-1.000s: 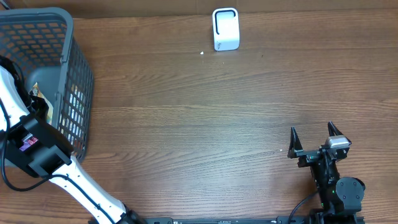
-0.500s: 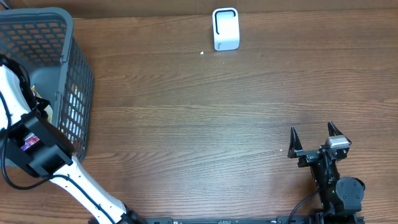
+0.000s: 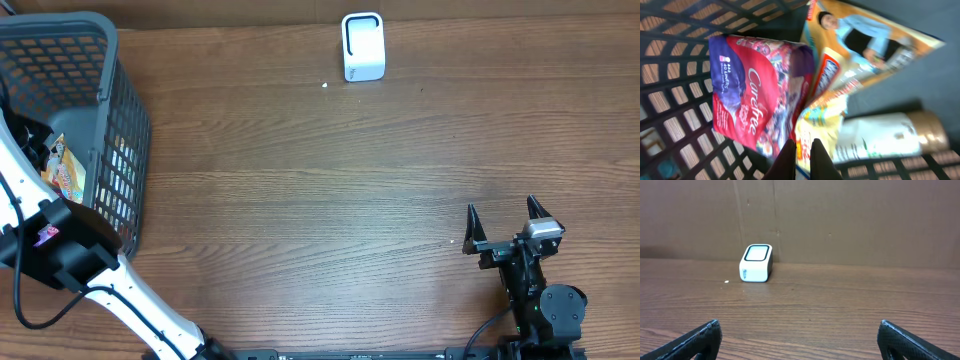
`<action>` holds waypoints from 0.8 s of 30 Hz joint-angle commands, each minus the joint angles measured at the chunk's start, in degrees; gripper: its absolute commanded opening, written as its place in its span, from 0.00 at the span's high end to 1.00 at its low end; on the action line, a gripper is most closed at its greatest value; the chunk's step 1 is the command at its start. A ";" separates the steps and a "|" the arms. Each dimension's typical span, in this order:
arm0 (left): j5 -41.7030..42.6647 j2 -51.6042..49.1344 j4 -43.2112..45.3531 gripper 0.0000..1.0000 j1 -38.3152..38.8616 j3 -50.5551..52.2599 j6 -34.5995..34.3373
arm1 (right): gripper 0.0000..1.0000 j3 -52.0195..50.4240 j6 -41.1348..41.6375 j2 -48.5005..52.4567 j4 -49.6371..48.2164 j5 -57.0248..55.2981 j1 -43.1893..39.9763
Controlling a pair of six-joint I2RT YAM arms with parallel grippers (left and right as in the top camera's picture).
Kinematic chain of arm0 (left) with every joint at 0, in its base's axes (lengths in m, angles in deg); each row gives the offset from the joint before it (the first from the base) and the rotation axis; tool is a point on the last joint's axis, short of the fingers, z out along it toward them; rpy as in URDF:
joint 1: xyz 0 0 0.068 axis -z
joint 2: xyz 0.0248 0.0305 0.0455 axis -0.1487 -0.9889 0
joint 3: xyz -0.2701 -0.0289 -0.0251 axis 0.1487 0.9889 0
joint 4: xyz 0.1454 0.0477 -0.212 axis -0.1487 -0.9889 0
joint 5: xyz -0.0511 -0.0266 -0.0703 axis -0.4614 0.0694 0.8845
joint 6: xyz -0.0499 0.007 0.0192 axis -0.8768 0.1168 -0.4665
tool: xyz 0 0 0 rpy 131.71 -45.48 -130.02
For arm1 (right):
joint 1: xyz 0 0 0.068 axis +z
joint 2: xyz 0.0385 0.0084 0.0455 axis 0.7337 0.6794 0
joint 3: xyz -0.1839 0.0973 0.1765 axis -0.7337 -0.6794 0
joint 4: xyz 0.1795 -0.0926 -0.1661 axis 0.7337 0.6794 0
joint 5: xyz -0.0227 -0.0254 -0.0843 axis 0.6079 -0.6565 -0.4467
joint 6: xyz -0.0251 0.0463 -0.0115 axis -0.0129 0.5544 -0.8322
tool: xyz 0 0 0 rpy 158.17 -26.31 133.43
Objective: Scan the item barcode
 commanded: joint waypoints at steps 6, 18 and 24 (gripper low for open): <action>-6.82 1.66 -0.15 0.81 -1.03 10.43 -7.28 | 0.00 -0.59 -0.04 -0.57 -0.22 -0.55 -0.48; -7.28 1.62 5.22 0.78 -5.77 20.35 -6.21 | 0.00 -0.59 -0.04 -0.57 -0.22 -0.55 -0.48; 3.61 1.60 11.56 0.62 -5.11 20.63 3.78 | 0.00 -0.59 -0.04 -0.57 -0.22 -0.55 -0.48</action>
